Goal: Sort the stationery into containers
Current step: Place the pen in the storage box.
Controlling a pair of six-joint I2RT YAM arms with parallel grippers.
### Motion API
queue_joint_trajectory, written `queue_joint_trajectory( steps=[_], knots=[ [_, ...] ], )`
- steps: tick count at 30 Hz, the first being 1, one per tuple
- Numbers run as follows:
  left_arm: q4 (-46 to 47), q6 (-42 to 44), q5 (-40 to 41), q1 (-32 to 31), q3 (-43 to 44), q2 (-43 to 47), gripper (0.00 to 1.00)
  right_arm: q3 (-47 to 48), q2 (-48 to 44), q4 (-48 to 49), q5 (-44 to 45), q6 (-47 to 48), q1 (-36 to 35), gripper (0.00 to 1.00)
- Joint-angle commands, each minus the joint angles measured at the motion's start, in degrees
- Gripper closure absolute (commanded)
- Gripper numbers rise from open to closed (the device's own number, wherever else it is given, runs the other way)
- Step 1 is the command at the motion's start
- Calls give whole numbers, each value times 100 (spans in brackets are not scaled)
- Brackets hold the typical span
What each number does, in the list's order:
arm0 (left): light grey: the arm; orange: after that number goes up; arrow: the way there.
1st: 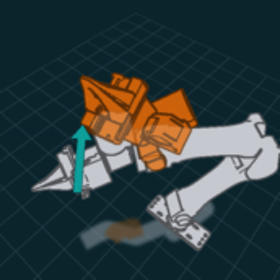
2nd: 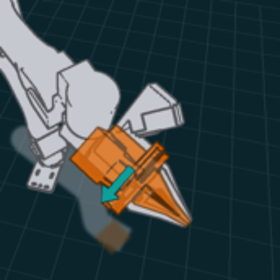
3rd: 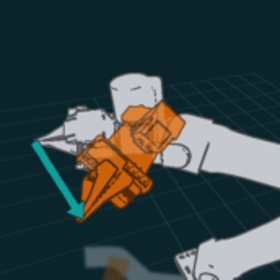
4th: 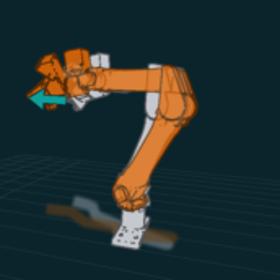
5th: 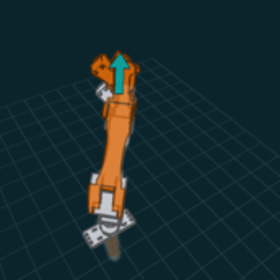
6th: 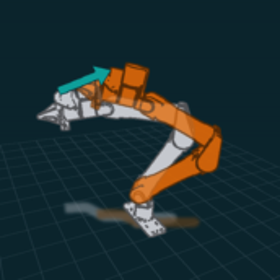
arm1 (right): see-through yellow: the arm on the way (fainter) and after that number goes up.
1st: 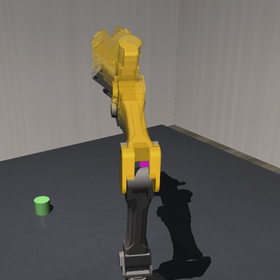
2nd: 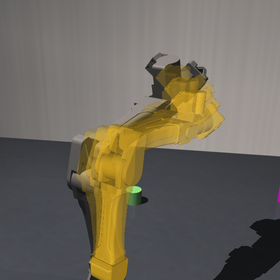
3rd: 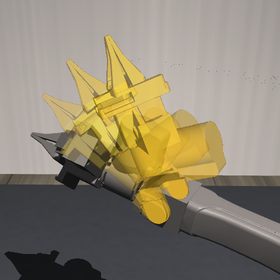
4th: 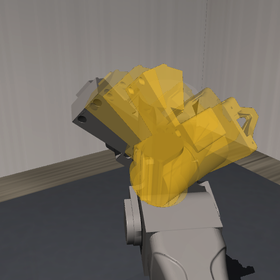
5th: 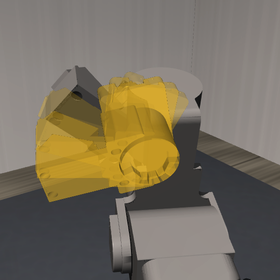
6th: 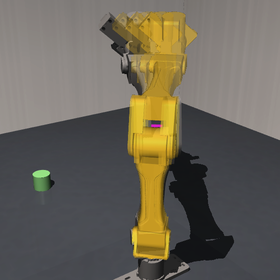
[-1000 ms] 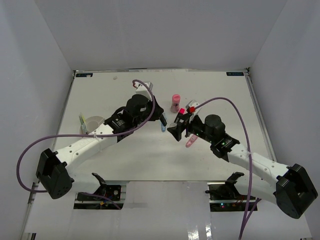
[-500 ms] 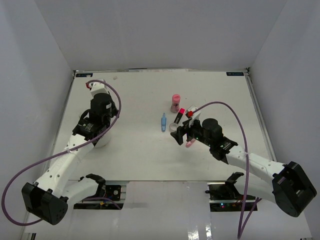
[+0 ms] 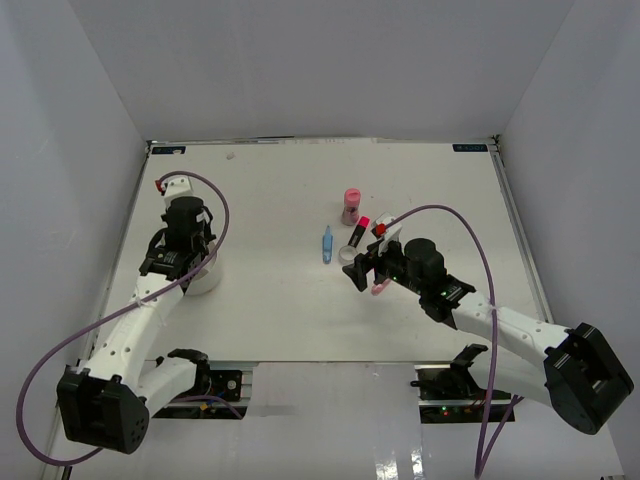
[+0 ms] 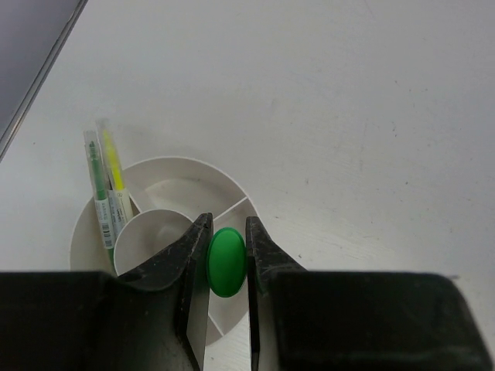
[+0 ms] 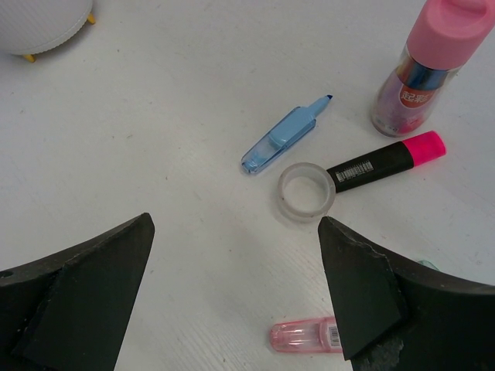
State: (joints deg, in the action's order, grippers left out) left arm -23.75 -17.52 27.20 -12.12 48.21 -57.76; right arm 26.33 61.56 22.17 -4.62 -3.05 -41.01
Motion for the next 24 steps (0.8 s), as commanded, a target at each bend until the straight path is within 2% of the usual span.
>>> queue_joint_trajectory(
  steps=[1,8,13,16,21,24],
  knots=[
    [239,117,-136,69,-92,28,100,-22,-39,147,75,41,-29,7],
    [309,91,-268,113,-338,-148,89,-31,-30,147,155,50,-29,7],
    [353,73,-391,148,-364,-306,71,-40,14,138,269,68,-29,7],
    [362,64,-461,166,-391,-350,64,-40,40,147,321,59,-29,7],
    [397,64,-496,184,-382,-341,55,-40,84,138,444,41,-29,6],
    [388,64,-567,184,-365,-333,50,-22,128,86,804,-20,-29,6]
  ],
)
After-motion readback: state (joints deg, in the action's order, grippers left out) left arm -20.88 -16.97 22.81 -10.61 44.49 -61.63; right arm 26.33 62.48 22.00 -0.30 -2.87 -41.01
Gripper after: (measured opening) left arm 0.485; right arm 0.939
